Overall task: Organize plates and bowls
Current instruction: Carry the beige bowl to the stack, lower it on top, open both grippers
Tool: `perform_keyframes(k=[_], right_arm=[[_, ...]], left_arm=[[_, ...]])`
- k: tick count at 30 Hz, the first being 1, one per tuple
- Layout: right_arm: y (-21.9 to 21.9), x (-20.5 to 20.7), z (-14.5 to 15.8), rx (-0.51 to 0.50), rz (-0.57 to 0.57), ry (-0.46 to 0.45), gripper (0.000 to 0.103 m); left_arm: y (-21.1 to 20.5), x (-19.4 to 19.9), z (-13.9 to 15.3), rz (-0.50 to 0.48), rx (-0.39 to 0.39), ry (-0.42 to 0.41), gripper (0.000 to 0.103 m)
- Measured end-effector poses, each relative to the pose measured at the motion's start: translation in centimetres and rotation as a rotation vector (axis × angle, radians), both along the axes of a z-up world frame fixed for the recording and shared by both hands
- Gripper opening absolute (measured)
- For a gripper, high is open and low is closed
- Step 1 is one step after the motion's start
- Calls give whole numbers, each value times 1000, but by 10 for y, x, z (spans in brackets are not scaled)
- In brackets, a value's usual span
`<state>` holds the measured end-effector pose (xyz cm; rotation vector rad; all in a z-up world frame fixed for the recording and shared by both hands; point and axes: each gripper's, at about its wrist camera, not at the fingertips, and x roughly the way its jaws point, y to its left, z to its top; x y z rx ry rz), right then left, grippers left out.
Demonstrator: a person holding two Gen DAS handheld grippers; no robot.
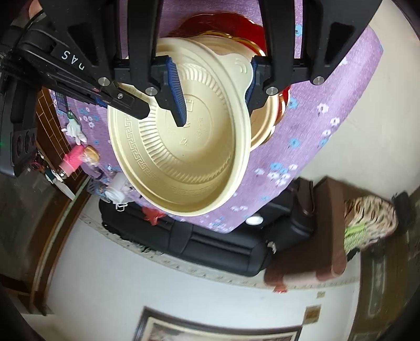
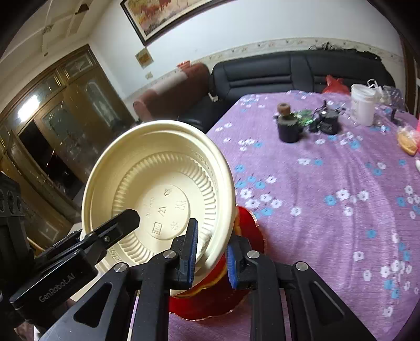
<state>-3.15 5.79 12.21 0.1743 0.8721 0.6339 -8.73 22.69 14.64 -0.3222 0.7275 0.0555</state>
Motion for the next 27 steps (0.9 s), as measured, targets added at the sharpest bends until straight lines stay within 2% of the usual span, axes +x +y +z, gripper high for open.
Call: perform_keyframes(k=[5, 13, 16, 20, 27], right_arm=[[11, 6, -12, -8, 24, 35, 22], [24, 5, -16, -50, 49, 31, 22], [28, 6, -17, -58, 57, 22, 33], [32, 5, -16, -85, 48, -28, 55], [52, -11, -14, -205, 44, -210, 63]], left_arm=[[10, -1, -12, 18, -28, 35, 40], [6, -7, -11, 37, -9, 25, 66], [10, -13, -5, 72, 9, -3, 75], [19, -19, -2, 104, 1, -25, 78], [28, -30, -2, 125, -31, -37, 78]])
